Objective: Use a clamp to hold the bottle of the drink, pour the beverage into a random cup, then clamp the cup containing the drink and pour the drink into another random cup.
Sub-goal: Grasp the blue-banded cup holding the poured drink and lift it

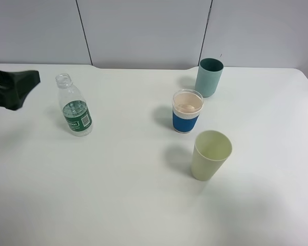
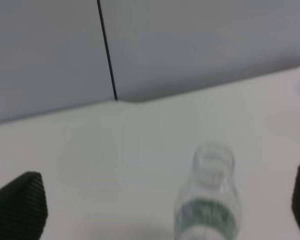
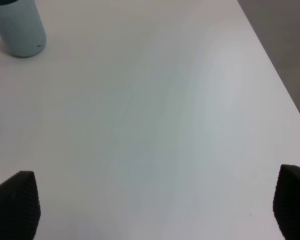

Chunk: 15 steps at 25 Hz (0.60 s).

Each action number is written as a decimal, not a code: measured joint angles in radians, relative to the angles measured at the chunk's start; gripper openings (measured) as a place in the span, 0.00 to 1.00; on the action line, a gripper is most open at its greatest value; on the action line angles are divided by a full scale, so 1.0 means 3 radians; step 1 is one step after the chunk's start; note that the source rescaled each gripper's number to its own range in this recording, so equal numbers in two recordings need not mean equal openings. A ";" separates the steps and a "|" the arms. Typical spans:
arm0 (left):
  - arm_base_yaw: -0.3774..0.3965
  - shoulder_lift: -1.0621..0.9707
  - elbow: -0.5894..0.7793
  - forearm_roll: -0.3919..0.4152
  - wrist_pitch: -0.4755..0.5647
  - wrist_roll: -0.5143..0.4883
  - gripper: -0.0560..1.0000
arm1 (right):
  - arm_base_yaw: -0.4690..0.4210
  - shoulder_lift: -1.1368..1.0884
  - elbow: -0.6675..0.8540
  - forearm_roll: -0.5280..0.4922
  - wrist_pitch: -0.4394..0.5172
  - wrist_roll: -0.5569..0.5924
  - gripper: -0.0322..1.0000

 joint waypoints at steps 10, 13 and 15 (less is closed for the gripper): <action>0.0126 -0.0589 -0.0935 0.0062 0.1532 0.0003 1.00 | 0.0000 0.0000 0.0000 0.0000 0.0000 0.0000 0.88; 0.0363 -0.0742 -0.1047 0.0065 0.1825 0.0003 1.00 | 0.0000 0.0000 0.0000 0.0000 0.0000 0.0000 0.88; 0.0597 -0.0856 -0.1054 0.0065 0.1943 0.0003 1.00 | 0.0000 0.0000 0.0000 0.0000 0.0000 0.0000 0.88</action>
